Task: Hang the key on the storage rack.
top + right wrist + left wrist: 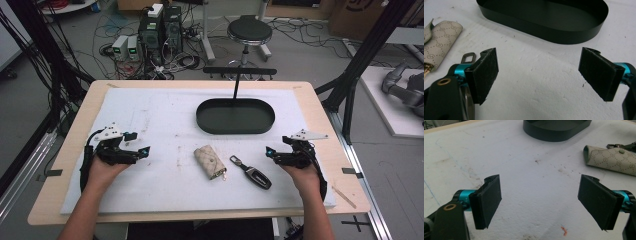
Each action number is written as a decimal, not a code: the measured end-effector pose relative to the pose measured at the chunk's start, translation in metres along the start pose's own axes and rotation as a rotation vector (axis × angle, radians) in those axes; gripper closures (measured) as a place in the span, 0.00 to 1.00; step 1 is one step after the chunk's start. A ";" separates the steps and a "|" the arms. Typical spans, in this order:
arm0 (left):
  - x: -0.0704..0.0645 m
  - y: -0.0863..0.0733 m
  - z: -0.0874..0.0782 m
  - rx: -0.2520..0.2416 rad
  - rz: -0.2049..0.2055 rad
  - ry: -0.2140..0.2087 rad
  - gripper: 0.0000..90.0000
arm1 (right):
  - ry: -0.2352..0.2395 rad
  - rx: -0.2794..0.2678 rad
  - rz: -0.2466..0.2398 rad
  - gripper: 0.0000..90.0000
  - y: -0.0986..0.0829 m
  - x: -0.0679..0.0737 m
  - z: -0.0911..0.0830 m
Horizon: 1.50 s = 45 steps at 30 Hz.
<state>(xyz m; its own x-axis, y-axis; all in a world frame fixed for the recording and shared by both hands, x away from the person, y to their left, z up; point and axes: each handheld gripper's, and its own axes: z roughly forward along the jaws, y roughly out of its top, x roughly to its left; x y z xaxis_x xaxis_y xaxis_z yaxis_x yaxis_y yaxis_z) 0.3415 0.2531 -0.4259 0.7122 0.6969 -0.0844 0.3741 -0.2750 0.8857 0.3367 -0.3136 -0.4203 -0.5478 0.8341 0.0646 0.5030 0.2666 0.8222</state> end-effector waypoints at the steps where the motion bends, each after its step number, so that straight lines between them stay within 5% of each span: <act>1: 0.000 0.000 0.001 0.002 -0.001 -0.002 0.21 | 0.004 0.000 -0.002 0.19 0.000 -0.001 0.000; 17: -0.001 -0.001 0.004 0.014 0.009 -0.009 0.21 | 0.074 -0.012 -0.036 0.19 0.003 0.012 0.004; 26: -0.003 -0.001 0.004 0.019 0.016 -0.010 0.21 | 0.132 0.076 -0.089 0.19 0.006 0.035 0.020; 40: -0.003 0.000 0.003 0.003 0.008 -0.001 0.21 | 0.194 0.227 -0.160 0.41 0.003 0.069 0.048; 45: -0.002 0.000 0.003 0.001 0.002 0.001 0.21 | 0.199 0.265 -0.176 0.59 0.001 0.074 0.051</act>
<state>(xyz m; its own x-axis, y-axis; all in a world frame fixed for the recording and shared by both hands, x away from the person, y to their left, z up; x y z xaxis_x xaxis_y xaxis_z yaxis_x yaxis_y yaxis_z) 0.3418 0.2493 -0.4273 0.7124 0.6969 -0.0822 0.3732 -0.2771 0.8854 0.3304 -0.2267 -0.4432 -0.7474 0.6612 0.0651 0.5308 0.5353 0.6571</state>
